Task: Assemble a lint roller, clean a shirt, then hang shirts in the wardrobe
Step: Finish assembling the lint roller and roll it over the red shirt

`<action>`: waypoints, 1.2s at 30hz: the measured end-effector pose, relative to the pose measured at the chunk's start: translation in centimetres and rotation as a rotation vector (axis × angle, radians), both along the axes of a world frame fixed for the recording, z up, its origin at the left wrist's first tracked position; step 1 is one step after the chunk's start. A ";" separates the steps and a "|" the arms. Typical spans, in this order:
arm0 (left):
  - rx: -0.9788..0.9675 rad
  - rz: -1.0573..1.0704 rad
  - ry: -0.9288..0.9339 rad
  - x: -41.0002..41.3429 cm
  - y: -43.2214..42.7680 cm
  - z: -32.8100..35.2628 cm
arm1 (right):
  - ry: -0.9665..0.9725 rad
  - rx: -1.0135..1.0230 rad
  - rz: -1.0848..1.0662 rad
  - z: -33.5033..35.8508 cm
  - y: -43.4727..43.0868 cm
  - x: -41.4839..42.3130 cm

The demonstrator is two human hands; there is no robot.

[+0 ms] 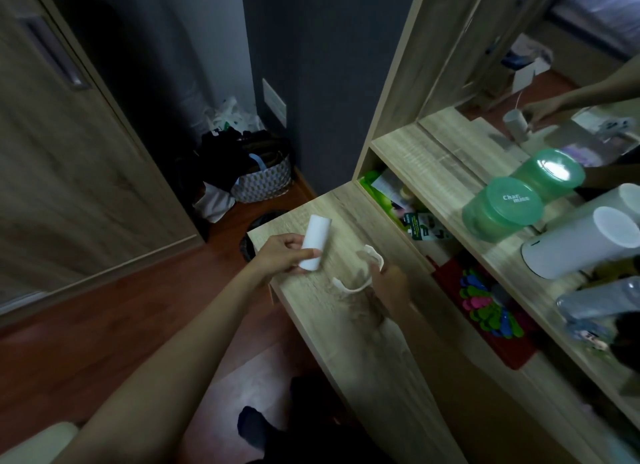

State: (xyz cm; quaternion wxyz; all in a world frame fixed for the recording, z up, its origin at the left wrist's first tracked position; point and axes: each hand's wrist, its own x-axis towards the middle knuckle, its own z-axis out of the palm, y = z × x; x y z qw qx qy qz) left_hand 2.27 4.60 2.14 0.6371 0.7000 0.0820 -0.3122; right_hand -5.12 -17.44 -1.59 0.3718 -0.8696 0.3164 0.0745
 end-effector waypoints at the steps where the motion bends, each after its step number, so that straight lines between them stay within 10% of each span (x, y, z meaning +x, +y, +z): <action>1: -0.010 0.003 0.005 0.0 0.0 0.2 | -0.022 0.039 -0.012 0.0 0.0 0.0; 8: -0.103 0.066 0.053 0.7 0.1 1.6 | -0.148 0.208 0.032 1.9 0.5 1.1; 18: -0.271 0.054 0.118 1.1 -0.2 3.9 | -0.486 -0.054 0.173 5.7 3.3 3.1; 36: -0.131 -0.074 -0.027 0.2 -1.0 4.6 | -0.482 -0.129 0.151 4.8 4.0 3.4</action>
